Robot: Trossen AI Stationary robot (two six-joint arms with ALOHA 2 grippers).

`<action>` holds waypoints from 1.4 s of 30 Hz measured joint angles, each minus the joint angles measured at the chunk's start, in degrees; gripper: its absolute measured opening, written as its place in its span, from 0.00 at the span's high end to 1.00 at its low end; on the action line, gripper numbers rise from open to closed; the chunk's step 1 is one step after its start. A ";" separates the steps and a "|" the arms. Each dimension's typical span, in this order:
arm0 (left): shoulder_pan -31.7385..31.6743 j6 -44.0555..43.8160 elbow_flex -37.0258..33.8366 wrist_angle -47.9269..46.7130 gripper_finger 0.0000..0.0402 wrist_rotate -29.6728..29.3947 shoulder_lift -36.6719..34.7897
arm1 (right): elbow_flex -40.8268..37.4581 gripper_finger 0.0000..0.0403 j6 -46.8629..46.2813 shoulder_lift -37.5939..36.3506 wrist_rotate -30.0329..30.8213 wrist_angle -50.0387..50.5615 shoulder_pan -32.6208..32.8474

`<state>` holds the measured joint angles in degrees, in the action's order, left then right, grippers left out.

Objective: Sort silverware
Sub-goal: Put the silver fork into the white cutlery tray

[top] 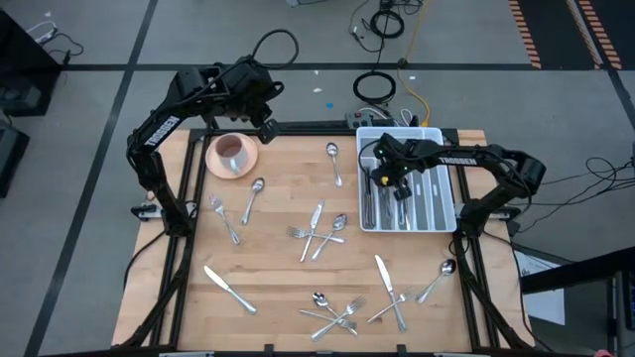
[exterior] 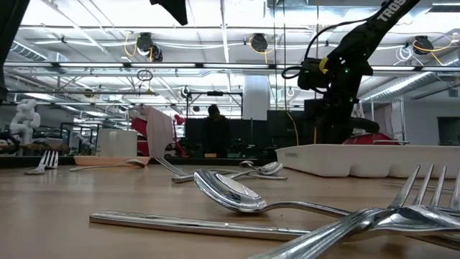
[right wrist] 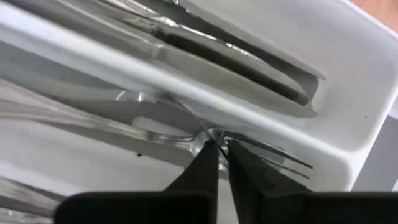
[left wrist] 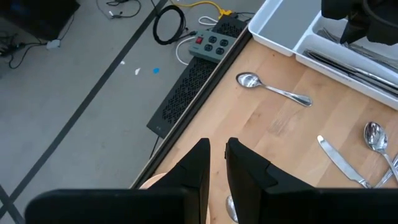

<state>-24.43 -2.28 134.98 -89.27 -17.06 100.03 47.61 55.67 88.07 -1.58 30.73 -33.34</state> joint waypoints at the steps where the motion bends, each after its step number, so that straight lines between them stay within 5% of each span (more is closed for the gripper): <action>1: 0.00 0.00 0.00 0.00 0.85 0.00 0.00 | 0.03 0.98 0.10 -0.03 0.11 0.23 -0.02; 20: 0.02 -0.04 0.00 -0.02 0.85 0.00 0.00 | 4.94 1.00 1.76 -0.33 9.77 6.88 3.26; 32: 0.00 -0.07 0.02 -0.04 0.85 0.02 0.01 | 15.21 1.00 11.36 -0.37 19.96 23.43 4.96; 42: 0.01 1.01 0.02 -0.04 0.85 0.02 0.02 | 16.16 1.00 15.90 -0.42 24.08 32.13 4.92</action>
<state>-24.42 -1.28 135.00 -89.32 -17.04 100.05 63.76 71.57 87.66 22.51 62.86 -28.42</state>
